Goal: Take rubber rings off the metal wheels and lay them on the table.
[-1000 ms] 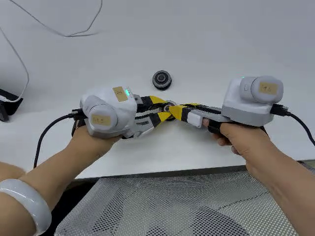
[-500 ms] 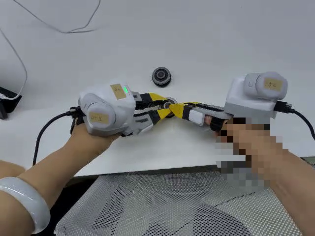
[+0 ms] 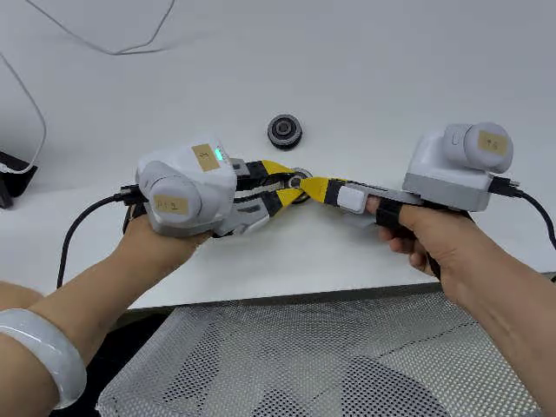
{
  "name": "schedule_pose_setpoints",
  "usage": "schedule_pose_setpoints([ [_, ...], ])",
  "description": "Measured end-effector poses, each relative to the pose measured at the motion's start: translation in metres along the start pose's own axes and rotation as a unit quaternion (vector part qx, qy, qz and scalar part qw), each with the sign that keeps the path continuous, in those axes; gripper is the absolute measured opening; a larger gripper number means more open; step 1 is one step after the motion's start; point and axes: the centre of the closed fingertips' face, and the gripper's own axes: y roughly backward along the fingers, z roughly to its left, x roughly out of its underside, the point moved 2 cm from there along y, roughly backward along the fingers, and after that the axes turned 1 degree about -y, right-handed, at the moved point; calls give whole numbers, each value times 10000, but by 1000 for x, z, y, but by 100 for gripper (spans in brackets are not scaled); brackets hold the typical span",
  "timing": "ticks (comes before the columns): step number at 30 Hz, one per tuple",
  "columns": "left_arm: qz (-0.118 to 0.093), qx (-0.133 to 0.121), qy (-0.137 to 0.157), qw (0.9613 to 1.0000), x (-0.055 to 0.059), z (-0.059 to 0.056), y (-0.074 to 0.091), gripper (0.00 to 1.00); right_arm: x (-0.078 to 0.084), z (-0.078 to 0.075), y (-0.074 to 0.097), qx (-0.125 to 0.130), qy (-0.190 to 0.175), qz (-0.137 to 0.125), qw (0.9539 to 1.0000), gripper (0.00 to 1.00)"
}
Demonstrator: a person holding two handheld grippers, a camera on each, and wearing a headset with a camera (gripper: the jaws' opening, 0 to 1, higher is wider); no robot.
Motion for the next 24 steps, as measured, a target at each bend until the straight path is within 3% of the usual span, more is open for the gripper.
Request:
schedule_pose_setpoints([
  [7,-6,0,12,10000,0,0,0,12,-1,-5,2,106,138,-63,9998,7],
  [13,-18,-6,28,10000,-1,-1,0,12,-2,-6,1,122,196,-78,9997,6],
  [24,-17,-1,29,10000,-2,-1,1,12,-4,-4,2,264,645,-15,9976,5],
])
